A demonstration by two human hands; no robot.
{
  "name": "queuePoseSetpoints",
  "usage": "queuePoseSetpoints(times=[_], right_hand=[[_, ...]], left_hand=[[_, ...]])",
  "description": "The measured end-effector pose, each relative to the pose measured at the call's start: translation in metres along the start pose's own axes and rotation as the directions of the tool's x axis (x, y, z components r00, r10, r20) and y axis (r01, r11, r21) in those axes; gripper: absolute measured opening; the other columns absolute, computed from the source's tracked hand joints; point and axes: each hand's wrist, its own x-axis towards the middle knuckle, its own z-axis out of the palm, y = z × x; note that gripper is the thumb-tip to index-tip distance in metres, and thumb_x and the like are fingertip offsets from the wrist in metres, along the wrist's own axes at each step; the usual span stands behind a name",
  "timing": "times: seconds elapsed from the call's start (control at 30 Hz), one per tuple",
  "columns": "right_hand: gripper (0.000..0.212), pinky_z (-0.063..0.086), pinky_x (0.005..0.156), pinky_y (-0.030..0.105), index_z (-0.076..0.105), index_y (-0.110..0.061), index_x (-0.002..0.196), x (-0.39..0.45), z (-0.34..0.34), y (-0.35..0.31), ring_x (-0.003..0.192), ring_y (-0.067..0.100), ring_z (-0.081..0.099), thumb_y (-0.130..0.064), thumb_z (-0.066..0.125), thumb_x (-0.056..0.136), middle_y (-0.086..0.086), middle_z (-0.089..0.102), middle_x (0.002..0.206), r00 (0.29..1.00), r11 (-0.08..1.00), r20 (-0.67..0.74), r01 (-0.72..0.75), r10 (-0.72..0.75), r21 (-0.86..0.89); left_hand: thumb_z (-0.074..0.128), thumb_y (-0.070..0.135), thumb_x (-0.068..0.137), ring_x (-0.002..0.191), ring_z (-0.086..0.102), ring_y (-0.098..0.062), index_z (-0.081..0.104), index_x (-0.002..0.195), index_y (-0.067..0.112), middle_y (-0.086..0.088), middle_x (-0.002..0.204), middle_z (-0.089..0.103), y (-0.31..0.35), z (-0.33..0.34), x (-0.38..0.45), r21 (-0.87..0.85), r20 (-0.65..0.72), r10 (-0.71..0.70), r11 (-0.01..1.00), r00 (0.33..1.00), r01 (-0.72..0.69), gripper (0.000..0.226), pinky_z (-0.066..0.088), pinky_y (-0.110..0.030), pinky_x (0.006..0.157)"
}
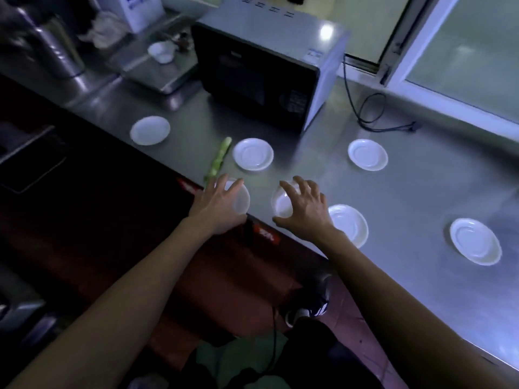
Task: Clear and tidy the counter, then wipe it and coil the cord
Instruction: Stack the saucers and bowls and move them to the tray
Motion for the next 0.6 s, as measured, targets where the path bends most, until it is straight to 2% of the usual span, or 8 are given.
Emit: queuePoseSetpoints(times=[0.23, 0.6], right_hand=[[0.092, 0.033, 0.106, 0.049, 0.031, -0.031, 0.149, 0.016, 0.023, -0.111, 0.139, 0.036, 0.025, -0.056, 0.073, 0.071, 0.007, 0.025, 0.157, 0.981, 0.98, 0.049, 0.193, -0.19, -0.052], [0.096, 0.034, 0.108, 0.051, 0.028, -0.032, 0.151, 0.078, 0.059, -0.221, 0.14, 0.036, 0.024, -0.058, 0.073, 0.071, 0.005, 0.026, 0.156, 0.891, 0.894, 0.126, 0.445, -0.437, -0.048]], left_hand=[[0.063, 0.062, 0.075, 0.145, 0.014, -0.032, 0.017, 0.154, 0.035, -0.003, 0.159, 0.013, -0.107, -0.017, -0.067, -0.002, -0.072, -0.197, 0.98, 0.978, 0.198, 0.095, 0.033, -0.057, 0.107], [0.062, 0.064, 0.071, 0.141, 0.021, -0.029, 0.02, 0.153, 0.034, 0.0, 0.157, 0.018, -0.21, -0.012, -0.11, -0.086, -0.089, -0.42, 0.907, 0.903, 0.413, 0.096, 0.038, -0.056, 0.102]])
